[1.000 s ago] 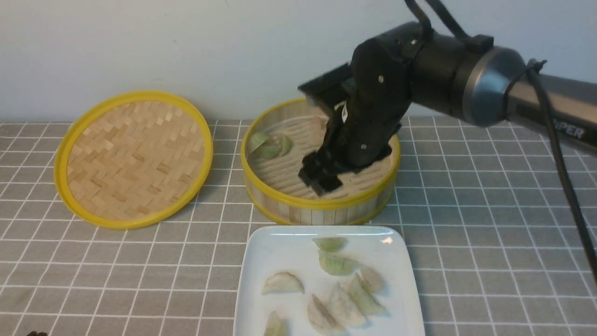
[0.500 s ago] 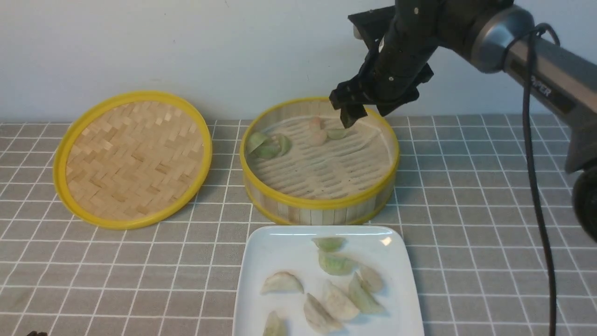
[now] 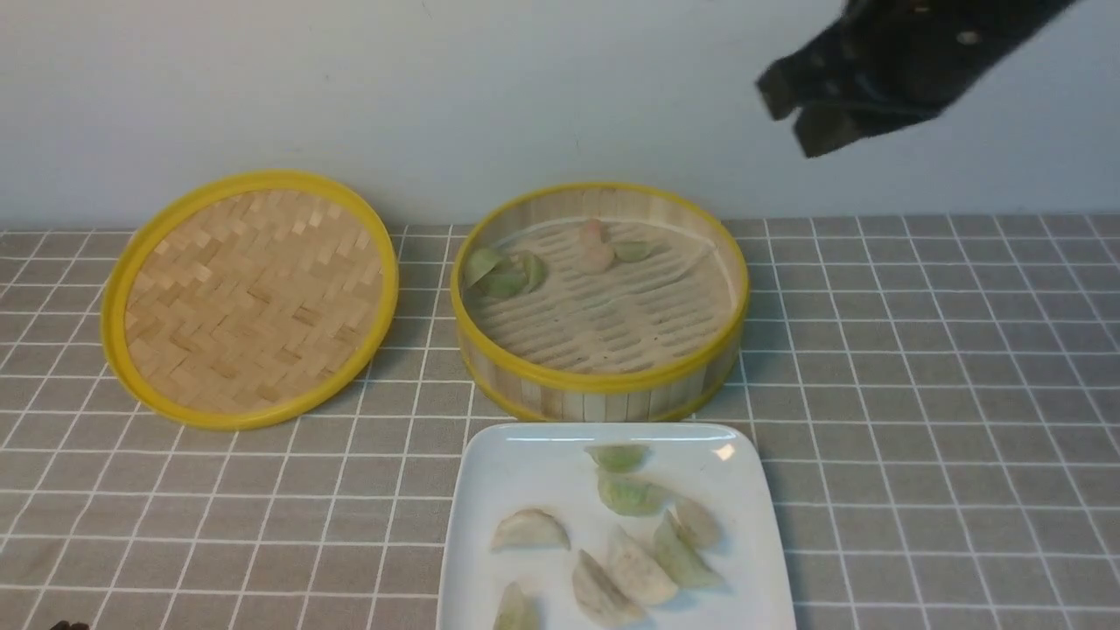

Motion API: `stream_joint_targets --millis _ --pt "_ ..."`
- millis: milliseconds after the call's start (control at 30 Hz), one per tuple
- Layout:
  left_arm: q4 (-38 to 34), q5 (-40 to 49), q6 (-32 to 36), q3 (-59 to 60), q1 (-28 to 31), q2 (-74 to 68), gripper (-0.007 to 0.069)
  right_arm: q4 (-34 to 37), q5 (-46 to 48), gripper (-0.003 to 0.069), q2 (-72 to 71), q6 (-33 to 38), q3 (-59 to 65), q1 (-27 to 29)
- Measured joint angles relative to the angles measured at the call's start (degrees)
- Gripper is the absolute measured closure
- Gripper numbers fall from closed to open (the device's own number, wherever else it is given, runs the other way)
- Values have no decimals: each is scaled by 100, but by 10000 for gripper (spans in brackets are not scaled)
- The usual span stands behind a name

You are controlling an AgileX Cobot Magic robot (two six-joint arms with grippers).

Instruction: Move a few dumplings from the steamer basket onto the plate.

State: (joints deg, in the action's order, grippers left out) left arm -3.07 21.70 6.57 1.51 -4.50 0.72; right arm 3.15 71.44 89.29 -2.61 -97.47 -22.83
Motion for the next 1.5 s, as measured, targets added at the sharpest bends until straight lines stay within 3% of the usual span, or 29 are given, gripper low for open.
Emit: stream_joint_targets --millis 167,200,267,333,367,433,600,700,967,1233,1500 --pt "0 0 0 0 0 0 629 0 -1033 673 -2294 -90 2016 0" --pt "0 0 0 0 0 0 629 0 -1536 673 -3126 -95 2844 0" --pt "0 0 0 0 0 0 629 0 -1961 673 -3782 -95 3409 0" --pt "0 0 0 0 0 0 629 -6 -2928 673 -5380 -115 4603 0" --pt "0 0 0 0 0 0 629 -6 -2992 673 -5380 -121 4688 0" --pt "0 0 0 0 0 0 629 -63 -3689 673 -6926 -204 5620 0" --pt "0 0 0 0 0 0 629 -349 -3918 673 -8690 -863 6640 0" --pt "0 0 0 0 0 5 629 -649 -3823 673 -9018 -1314 7027 0" --pt "0 0 0 0 0 7 629 -640 -3656 672 -9018 -1839 7313 0" --pt "0 0 0 0 0 7 629 -716 -3656 671 -9018 -1823 7313 0" --pt "0 0 0 0 0 7 629 -431 -4211 669 -9018 -1015 7558 0"
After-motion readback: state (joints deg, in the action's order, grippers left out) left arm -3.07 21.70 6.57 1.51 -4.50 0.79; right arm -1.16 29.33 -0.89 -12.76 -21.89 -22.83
